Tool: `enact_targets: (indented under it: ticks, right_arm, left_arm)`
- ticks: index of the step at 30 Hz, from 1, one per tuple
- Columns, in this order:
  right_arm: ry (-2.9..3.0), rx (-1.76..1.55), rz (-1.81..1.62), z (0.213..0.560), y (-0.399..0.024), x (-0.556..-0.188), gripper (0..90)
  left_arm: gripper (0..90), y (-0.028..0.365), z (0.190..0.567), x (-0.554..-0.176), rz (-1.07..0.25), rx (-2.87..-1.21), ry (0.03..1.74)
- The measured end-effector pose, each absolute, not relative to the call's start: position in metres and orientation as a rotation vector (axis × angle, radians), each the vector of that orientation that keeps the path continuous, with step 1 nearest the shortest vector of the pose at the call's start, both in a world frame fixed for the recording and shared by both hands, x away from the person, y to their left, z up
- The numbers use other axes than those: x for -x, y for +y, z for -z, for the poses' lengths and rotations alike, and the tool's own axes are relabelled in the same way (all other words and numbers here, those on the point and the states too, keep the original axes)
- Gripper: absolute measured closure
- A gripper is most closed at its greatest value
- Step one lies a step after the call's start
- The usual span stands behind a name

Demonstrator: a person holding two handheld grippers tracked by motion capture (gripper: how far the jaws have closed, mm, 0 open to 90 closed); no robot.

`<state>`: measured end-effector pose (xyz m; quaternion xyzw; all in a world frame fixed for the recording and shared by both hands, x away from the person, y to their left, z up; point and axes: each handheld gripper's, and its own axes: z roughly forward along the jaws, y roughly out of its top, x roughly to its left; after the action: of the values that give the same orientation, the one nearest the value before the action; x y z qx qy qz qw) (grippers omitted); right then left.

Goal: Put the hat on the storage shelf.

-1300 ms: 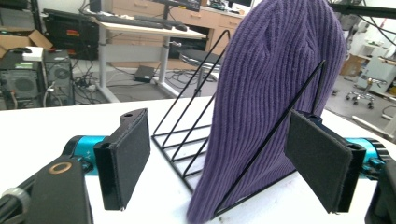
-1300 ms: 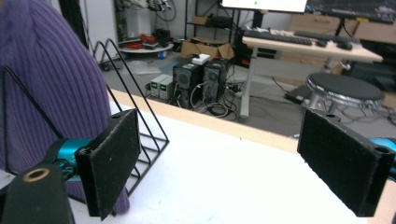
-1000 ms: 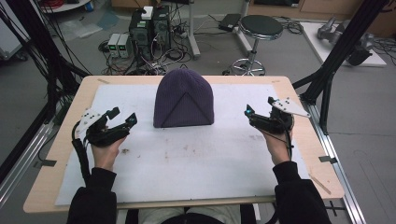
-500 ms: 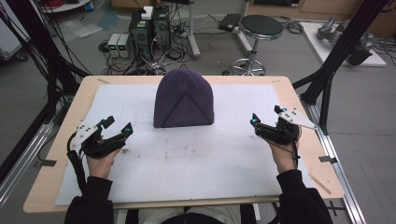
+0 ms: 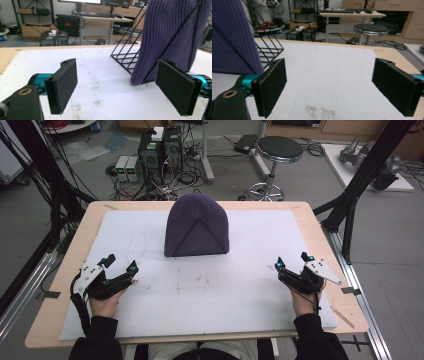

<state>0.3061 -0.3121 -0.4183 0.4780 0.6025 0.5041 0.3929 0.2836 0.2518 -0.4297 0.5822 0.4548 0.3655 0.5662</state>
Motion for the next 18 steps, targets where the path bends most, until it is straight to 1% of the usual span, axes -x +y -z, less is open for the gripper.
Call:
enact_targets:
  ticks: [3, 6, 9, 13, 18]
  right_arm:
    - [1.497, -1.234, -1.270, 0.426, -0.316, -0.302, 11.8]
    - [1.467, -1.259, -1.297, 0.432, -0.318, -0.300, 11.8]
    - [1.460, -1.222, -1.299, 0.431, -0.316, -0.301, 11.8]
    - [1.460, -1.193, -1.290, 0.431, -0.313, -0.299, 11.8]
    - [1.501, -1.216, -1.295, 0.433, -0.312, -0.301, 11.8]
  left_arm:
    - [18.2, 0.252, 0.432, -0.282, -0.879, -1.370, 1.078]
    - [18.2, 0.252, 0.436, -0.282, -0.859, -1.366, 1.068]
    - [18.2, 0.254, 0.437, -0.284, -0.900, -1.393, 1.050]
    - [18.3, 0.261, 0.440, -0.283, -0.868, -1.364, 1.104]
    - [19.2, 0.258, 0.441, -0.280, -0.847, -1.379, 1.096]
